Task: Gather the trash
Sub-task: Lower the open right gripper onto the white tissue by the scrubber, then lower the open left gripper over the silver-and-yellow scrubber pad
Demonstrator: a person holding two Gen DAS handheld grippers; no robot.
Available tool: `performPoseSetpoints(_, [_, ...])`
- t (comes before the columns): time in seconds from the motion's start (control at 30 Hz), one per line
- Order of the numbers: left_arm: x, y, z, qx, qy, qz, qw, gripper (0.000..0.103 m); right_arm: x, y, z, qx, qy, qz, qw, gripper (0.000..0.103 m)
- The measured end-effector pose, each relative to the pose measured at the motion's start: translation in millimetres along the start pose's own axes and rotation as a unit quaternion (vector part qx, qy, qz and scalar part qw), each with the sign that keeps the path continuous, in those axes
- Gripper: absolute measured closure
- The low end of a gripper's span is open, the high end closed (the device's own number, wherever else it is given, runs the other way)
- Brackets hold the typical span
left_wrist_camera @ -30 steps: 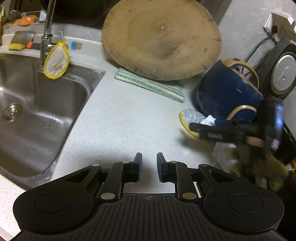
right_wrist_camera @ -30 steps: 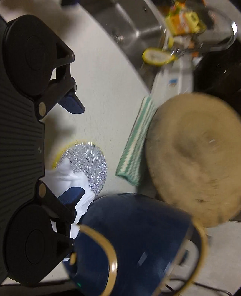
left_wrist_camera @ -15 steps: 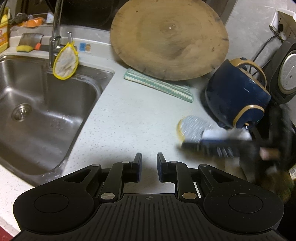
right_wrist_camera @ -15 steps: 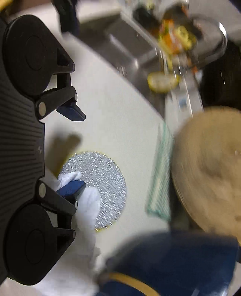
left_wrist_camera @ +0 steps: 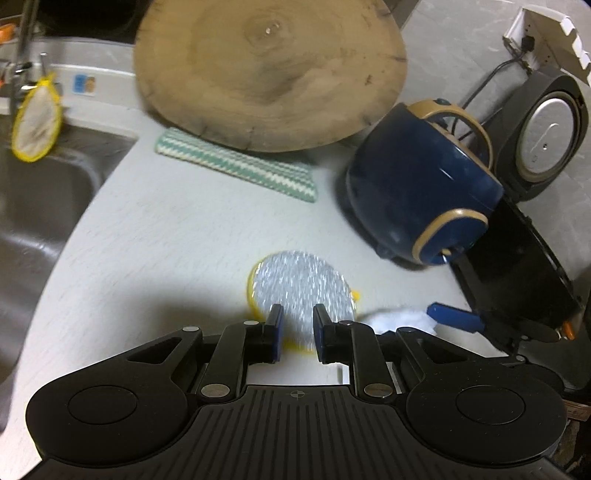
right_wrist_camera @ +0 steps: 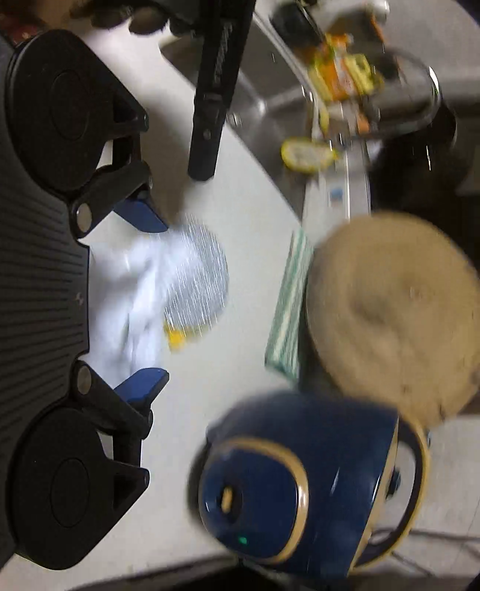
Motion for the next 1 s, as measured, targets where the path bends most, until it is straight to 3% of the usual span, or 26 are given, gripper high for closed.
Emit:
performPoseSetpoints(0.13, [1,21,-26,-0.009,0.025,-0.018,0.9995,0.083,17,3,-35,-0.028,-0.022,-0.047,0.998,0.025])
performPoseSetpoints(0.17, [1,25,-32,-0.013,0.036,-0.024,0.999,0.083,19,2,-40,-0.031,-0.024,-0.059,0.997,0.031])
performPoseSetpoints(0.23, [0,32,-42,-0.022,0.059,-0.036,0.9974,0.083,23,-3,-45,-0.041,-0.013,-0.075,0.996,0.064])
performPoseSetpoints(0.27, [-1,35,-47,-0.027,0.062,-0.04,0.9969,0.083,25,-6,-46,-0.047,-0.01,-0.082,0.995,0.066])
performPoseSetpoints(0.47, [4,52,-66,-0.029,0.078,-0.059,0.9948,0.083,27,-14,-43,-0.049,0.006,-0.096,0.994,0.066])
performPoseSetpoints(0.67, [26,63,-84,-0.057,0.081,-0.114,0.9885,0.083,22,-27,-28,-0.048,0.016,-0.099,0.994,0.066])
performPoseSetpoints(0.83, [42,47,-84,-0.067,0.083,-0.154,0.9823,0.083,28,-40,-13,-0.043,0.01,-0.113,0.993,0.066])
performPoseSetpoints(1.0, [47,21,-66,-0.078,0.059,-0.151,0.9837,0.083,38,-48,-2,-0.035,-0.001,-0.129,0.991,0.065])
Point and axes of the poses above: each gripper's, at about its wrist camera, not at the fingertips, and z roughly against the way its jaws point, x to its right, y to its top, the point moved 2 cm from there along -z, roughly the way its jaws point, and after that the axes turned 8 degrees about -x, right-handed, at the moved point
